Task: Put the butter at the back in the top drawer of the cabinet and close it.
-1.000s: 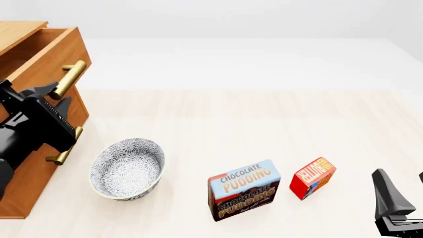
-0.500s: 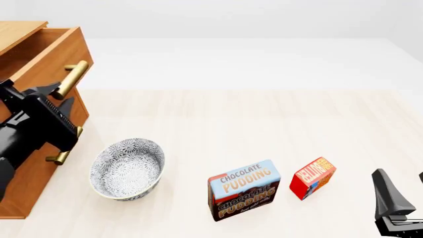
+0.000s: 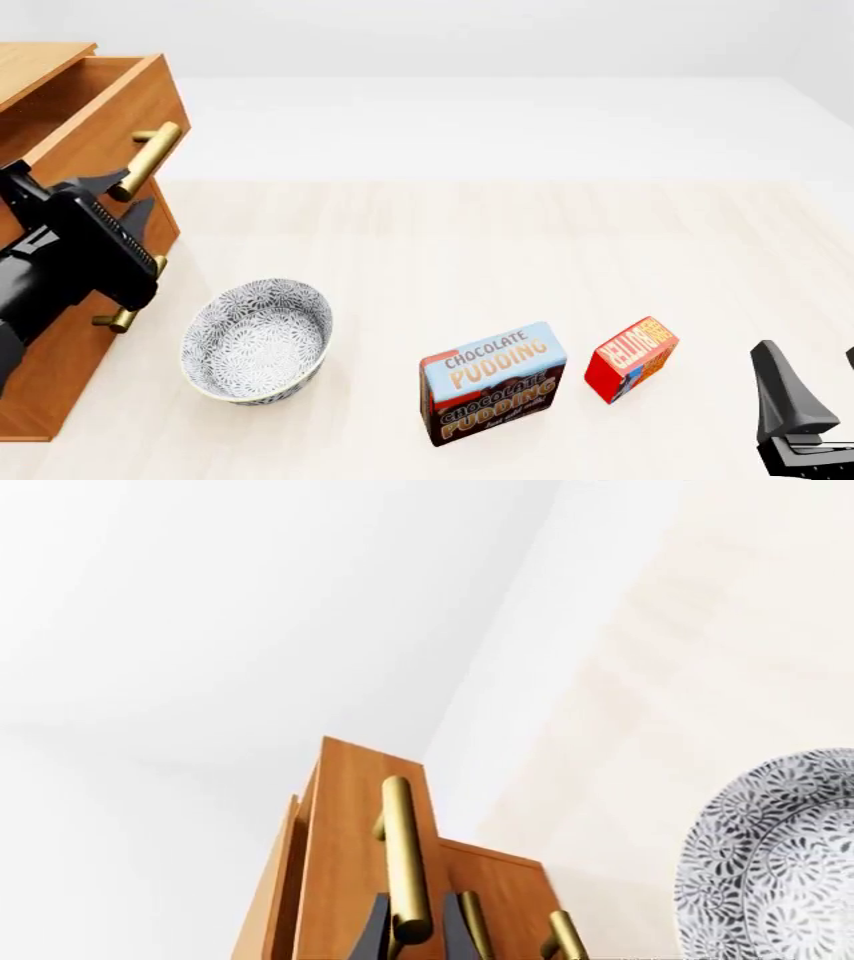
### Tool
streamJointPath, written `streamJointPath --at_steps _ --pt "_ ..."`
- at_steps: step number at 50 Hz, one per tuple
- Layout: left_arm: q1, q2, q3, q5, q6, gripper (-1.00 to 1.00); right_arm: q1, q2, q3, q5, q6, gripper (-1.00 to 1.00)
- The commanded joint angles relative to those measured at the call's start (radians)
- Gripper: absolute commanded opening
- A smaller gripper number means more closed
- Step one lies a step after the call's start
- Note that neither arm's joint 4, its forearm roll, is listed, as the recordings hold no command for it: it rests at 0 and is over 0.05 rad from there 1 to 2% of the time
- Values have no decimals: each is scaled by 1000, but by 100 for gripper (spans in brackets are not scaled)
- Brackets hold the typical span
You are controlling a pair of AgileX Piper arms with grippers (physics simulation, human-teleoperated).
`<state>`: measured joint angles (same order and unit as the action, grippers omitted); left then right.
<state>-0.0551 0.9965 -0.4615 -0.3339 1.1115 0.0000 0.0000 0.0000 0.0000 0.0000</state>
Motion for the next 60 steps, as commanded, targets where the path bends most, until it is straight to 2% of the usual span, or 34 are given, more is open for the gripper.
streamJointPath --at_steps 1,13,19,20,39,44,47,52,53,56,60 --pt "-13 -17 95 106 -39 -100 0 0 0 0 0 100" --pt "-2 -38 106 116 -30 -100 0 0 0 0 0 100" --pt "-23 -45 79 152 -53 -100 0 0 0 0 0 100" --pt "-30 -56 72 160 -60 100 0 0 0 0 0 100" --pt "-75 -148 7 268 -96 100 0 0 0 0 0 100" --pt "-88 -171 -38 326 -124 100 0 0 0 0 0 100" --pt "-101 -163 -121 406 -190 100 0 0 0 0 0 100" --pt "-109 -176 -192 481 -228 100 0 0 0 0 0 100" --pt "-118 -174 -234 520 -260 100 0 0 0 0 0 100" --pt "-119 -173 -255 543 -275 100 0 0 0 0 0 100" --pt "-129 -163 -360 634 -341 100 0 0 0 0 0 100"
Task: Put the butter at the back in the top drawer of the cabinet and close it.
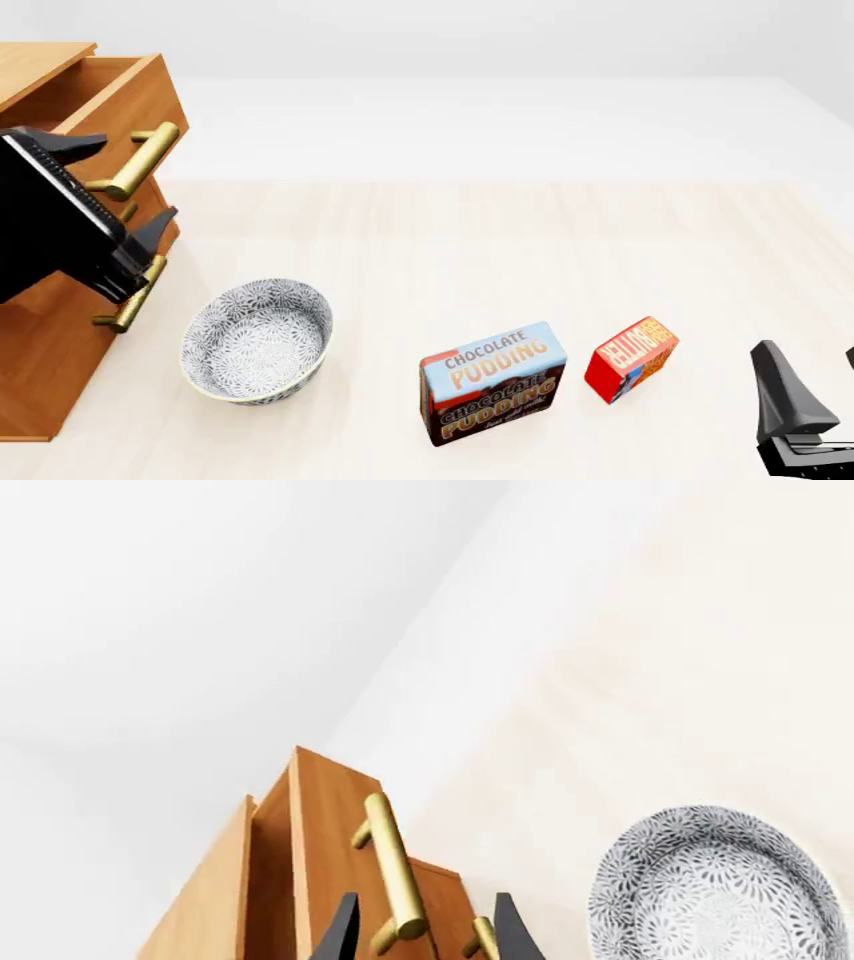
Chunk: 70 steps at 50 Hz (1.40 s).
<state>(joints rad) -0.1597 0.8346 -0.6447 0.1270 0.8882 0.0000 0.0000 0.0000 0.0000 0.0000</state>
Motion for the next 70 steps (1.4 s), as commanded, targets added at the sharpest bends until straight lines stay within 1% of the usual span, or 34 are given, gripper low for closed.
streamJointPath --at_steps 1,2,4,6,8,10,11,12,14,16,18,24,29,30,31,33,34,35,39,41,43,44,48,54,55,56,57,59,62,67,69,70 --pt "-24 -1 -194 192 -130 100 0 0 0 0 0 100" --pt "-23 -2 -199 198 -133 100 0 0 0 0 0 100" --pt "-20 2 -237 238 -163 100 0 0 0 0 0 100" --pt "-21 29 -285 284 -210 100 0 0 0 0 0 100" --pt "-6 31 -319 316 -231 100 0 0 0 0 0 100" --pt "-10 45 -363 349 -263 100 0 0 0 0 0 100" --pt "-14 59 -382 370 -281 100 0 0 0 0 0 100" --pt "-27 88 -420 404 -324 100 0 0 0 0 0 100" --pt "-29 105 -448 432 -351 100 0 0 0 0 0 100" --pt "4 65 -426 412 -315 100 0 0 0 0 0 100" --pt "-18 124 -478 464 -392 100 0 0 0 0 0 100" --pt "-20 153 -565 539 -454 100 0 0 0 0 0 100" --pt "-31 206 -659 613 -535 100 0 0 0 0 0 100" --pt "-50 219 -695 625 -576 100 0 0 0 0 0 100" --pt "-49 232 -708 639 -591 100 0 0 0 0 0 100" --pt "-30 234 -722 646 -588 100 0 0 0 0 0 100" --pt "-29 243 -731 652 -598 100 0 0 0 0 0 100" --pt "-40 265 -746 666 -632 100 0 0 0 0 0 100" --pt "-22 264 -766 674 -635 100 0 0 0 0 0 100" --pt "-40 300 -812 710 -693 100 0 0 0 0 0 100" --pt "-32 300 -833 716 -694 100 0 0 0 0 0 100" --pt "-39 316 -843 728 -720 100 0 0 0 0 0 100" --pt "-27 319 -851 734 -728 100 0 0 0 0 0 100" --pt "-8 341 -877 765 -765 100 0 0 0 0 0 100" --pt "21 347 -882 784 -771 100 0 0 0 0 0 100" --pt "77 334 -866 788 -728 100 0 0 0 0 0 100" --pt "77 334 -866 788 -728 100 0 0 0 0 0 100" --pt "27 362 -892 817 -792 100 0 0 0 0 0 100" --pt "35 362 -906 830 -791 100 0 0 0 0 0 100" --pt "50 375 -925 860 -831 100 0 0 0 0 0 100" --pt "53 372 -932 865 -831 100 0 0 0 0 0 100" --pt "52 379 -931 874 -846 100 0 0 0 0 0 100"
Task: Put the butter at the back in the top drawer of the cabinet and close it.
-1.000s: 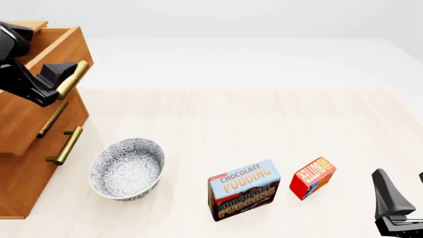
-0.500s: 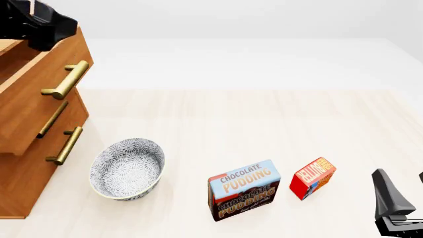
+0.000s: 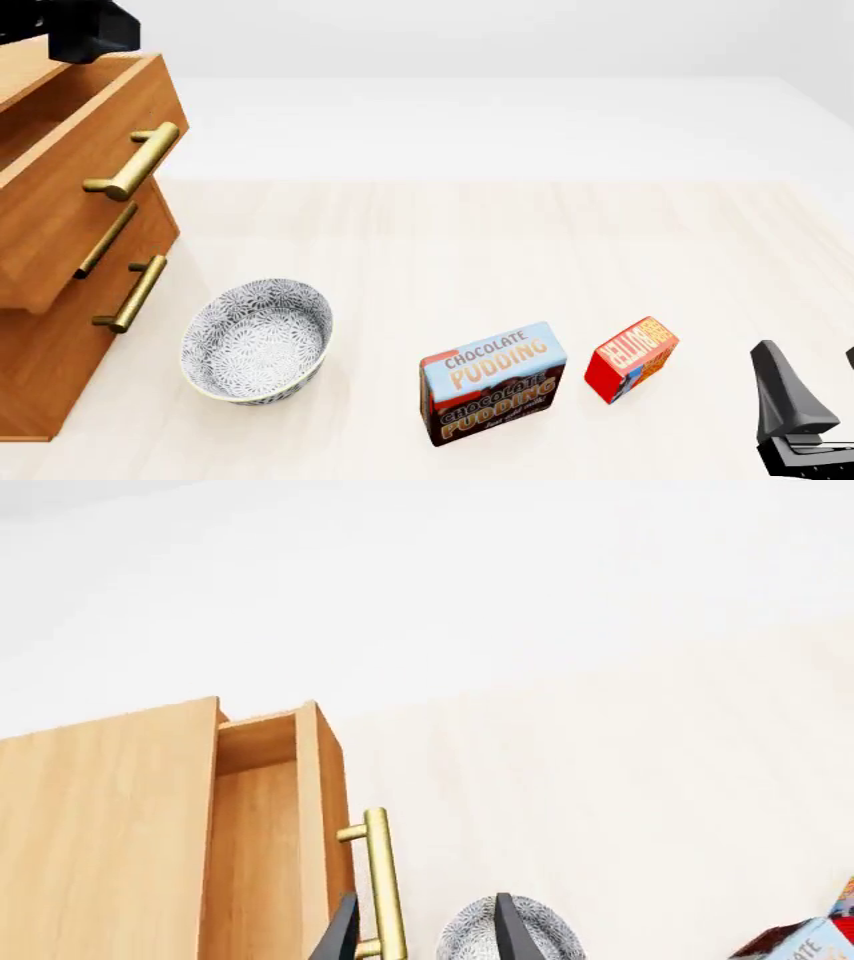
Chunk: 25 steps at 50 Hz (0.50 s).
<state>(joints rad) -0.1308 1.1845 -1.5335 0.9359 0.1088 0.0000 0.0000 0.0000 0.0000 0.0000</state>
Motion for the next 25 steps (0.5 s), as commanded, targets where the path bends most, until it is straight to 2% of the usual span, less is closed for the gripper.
streamJointPath --at_steps 1,25 --pt "20 30 -44 66 -71 100 0 0 0 0 0 100" --pt "63 29 -45 62 -110 100 0 0 0 0 0 100"
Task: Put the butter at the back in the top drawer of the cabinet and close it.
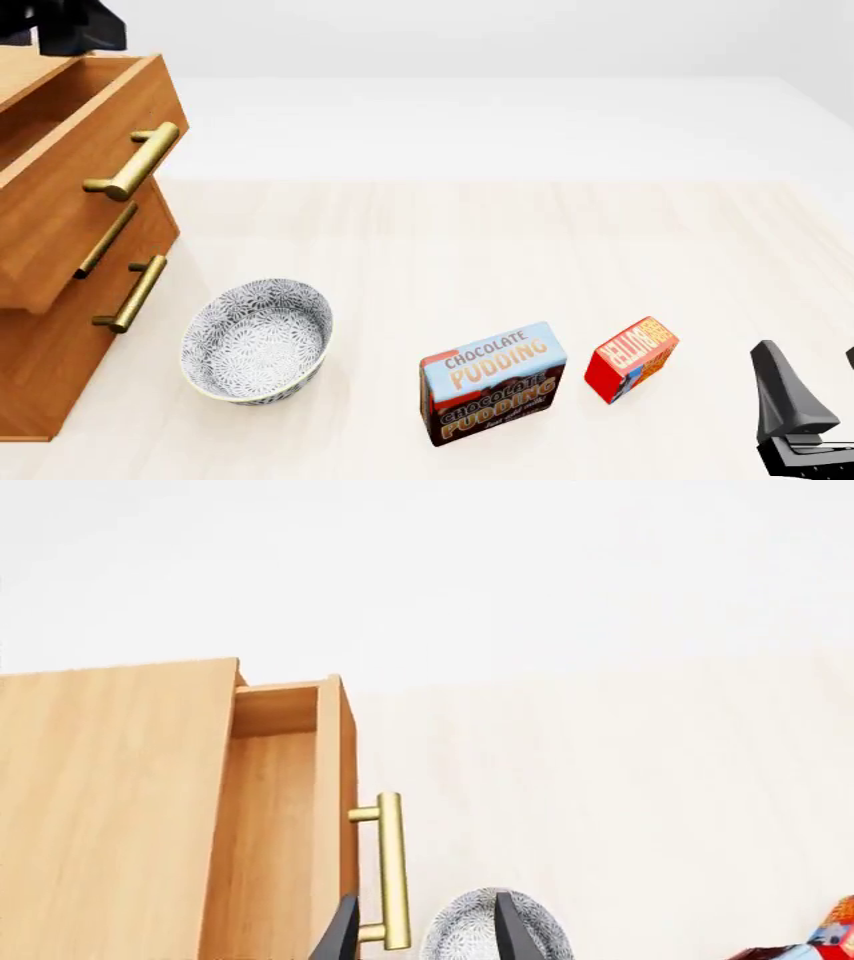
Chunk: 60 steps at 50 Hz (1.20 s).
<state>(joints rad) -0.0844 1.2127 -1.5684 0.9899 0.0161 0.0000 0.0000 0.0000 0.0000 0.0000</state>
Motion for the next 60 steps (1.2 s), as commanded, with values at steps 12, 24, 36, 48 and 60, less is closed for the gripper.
streamJointPath --at_steps 12,24,36,48,60 --pt "28 1 7 11 -50 100 0 0 0 0 0 100" --pt "44 1 22 3 -64 100 0 0 0 0 0 100" --pt "73 -7 33 -2 -68 100 0 0 0 0 0 100" --pt "100 -7 58 -23 -72 100 0 0 0 0 0 100" --pt "111 -3 79 -38 -75 100 0 0 0 0 0 100"
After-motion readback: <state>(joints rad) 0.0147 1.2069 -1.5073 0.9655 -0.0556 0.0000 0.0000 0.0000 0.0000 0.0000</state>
